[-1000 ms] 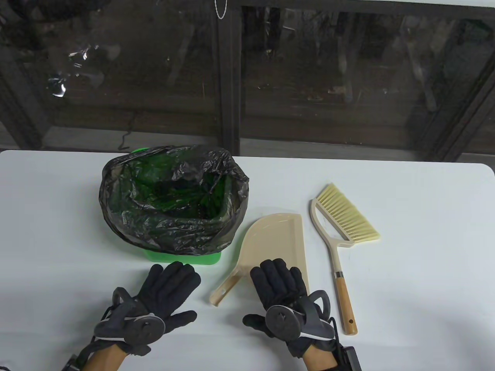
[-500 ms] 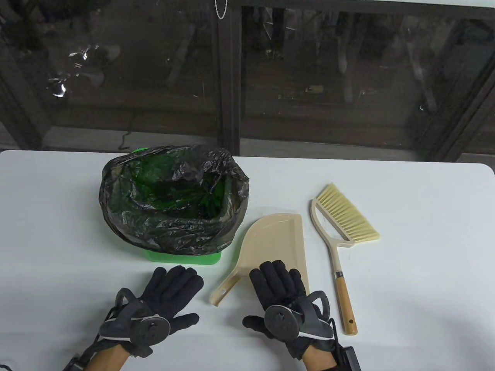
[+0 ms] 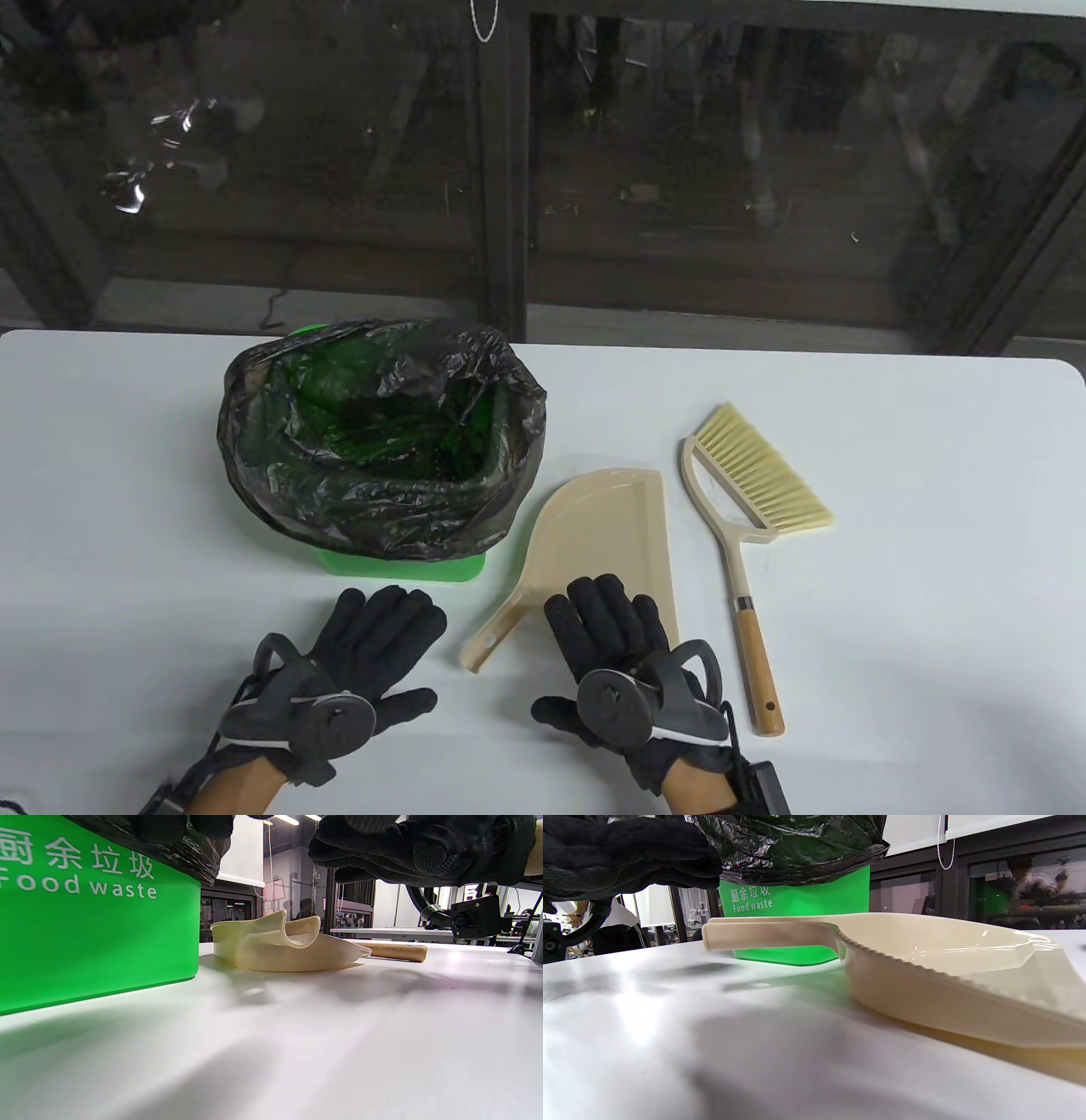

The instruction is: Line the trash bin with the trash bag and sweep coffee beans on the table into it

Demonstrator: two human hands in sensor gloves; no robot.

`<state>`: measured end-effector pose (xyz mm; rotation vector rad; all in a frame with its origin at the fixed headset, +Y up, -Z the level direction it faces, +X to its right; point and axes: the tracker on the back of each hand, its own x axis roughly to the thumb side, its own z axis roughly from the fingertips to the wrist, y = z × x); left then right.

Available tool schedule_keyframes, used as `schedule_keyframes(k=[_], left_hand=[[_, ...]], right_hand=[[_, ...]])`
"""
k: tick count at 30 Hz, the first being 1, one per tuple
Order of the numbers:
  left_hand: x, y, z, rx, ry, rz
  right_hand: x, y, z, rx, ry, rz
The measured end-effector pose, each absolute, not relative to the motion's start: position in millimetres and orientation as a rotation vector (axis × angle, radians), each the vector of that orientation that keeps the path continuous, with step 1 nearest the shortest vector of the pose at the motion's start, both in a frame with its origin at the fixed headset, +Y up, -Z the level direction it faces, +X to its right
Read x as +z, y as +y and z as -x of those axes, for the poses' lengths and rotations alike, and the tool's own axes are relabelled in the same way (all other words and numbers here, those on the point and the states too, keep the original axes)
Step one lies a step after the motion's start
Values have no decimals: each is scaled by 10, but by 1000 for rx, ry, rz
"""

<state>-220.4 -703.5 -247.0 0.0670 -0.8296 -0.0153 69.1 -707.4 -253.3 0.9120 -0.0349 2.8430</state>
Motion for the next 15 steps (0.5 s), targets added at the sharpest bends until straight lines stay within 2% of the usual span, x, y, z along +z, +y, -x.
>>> schedule_keyframes(k=[15], left_hand=[[-2473, -7048, 2195, -18, -827, -58]], right_hand=[[-2529, -7083, -682, 2846, -17, -916]])
